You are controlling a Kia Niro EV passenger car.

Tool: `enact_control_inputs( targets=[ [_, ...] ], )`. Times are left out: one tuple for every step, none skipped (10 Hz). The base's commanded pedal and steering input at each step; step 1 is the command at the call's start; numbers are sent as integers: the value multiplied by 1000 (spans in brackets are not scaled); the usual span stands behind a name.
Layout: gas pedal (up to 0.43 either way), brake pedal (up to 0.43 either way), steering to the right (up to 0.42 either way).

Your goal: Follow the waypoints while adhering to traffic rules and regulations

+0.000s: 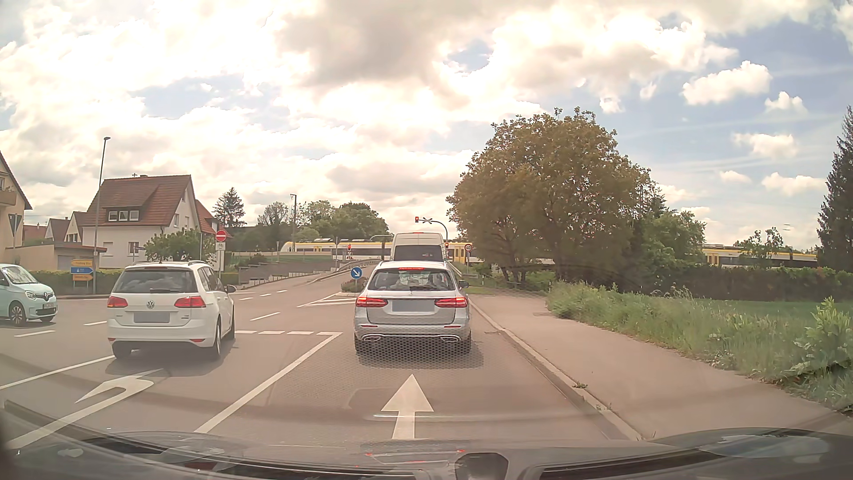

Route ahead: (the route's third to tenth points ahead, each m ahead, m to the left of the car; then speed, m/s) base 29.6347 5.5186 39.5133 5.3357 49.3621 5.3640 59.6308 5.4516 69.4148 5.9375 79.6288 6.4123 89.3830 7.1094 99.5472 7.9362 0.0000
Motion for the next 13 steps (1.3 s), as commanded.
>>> enact_control_inputs(
  targets=[
    [0,238,5],
    [0,238,5],
    [0,238,5],
    [0,238,5],
    [0,238,5],
    [0,238,5],
    [0,238,5],
    [0,238,5],
    [0,238,5],
    [0,238,5],
    [0,238,5],
    [0,238,5],
    [0,238,5]
  ],
)
